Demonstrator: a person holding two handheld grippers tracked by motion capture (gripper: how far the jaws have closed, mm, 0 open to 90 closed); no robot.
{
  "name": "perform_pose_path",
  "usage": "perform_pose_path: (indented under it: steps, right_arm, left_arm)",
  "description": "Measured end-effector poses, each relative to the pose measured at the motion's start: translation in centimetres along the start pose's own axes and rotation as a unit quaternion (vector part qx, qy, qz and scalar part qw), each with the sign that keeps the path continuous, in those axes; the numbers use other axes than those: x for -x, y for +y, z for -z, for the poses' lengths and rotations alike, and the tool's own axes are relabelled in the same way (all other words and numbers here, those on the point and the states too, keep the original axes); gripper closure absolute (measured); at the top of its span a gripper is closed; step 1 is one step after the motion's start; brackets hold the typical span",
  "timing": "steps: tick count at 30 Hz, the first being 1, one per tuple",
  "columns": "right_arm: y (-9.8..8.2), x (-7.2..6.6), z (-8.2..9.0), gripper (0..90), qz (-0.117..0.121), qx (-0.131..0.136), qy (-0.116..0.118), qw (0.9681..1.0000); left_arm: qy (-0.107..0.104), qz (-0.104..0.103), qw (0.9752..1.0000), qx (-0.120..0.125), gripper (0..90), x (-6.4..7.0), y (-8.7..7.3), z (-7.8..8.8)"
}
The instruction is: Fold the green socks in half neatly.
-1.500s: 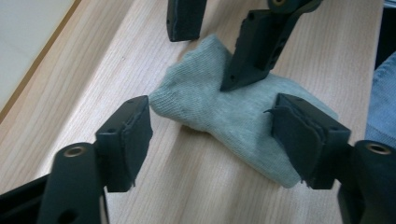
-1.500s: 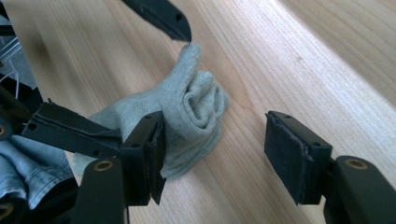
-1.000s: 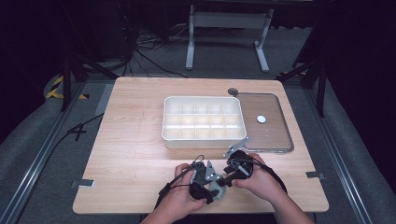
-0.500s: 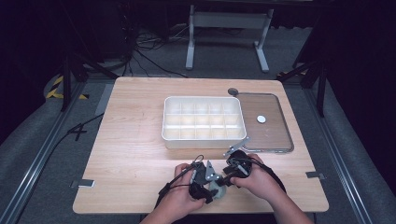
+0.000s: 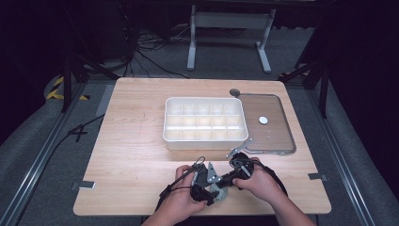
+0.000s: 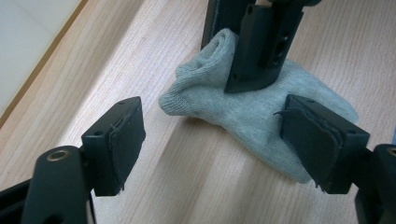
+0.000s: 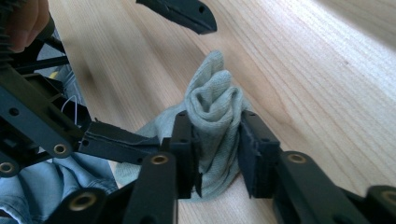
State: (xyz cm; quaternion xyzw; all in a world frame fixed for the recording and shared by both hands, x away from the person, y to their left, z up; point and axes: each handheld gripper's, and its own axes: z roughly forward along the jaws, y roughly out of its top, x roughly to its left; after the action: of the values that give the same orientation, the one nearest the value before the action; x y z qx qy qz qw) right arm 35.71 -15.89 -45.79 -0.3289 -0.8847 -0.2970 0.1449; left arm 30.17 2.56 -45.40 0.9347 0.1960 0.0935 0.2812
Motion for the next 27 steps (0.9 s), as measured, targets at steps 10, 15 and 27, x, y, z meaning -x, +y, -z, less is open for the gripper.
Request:
perform_pose_path:
  steps: [10,15,27]
  right_arm:
    - [0.4,-1.1,1.1,73.6,0.020,0.012,-0.040,0.9990]
    - [0.8,-1.4,2.8,73.5,0.045,0.028,-0.065,0.9965]
    - [1.9,-2.3,6.0,73.3,0.108,0.051,-0.113,0.9863]
  left_arm:
    - [-0.041,0.039,0.9983,0.008,29.0,-1.9,-1.1,1.6]
    - [-0.045,0.063,0.9968,0.017,28.0,-3.1,-1.7,2.8]
    - [-0.036,0.104,0.9931,0.041,26.8,-4.9,-3.3,4.4]
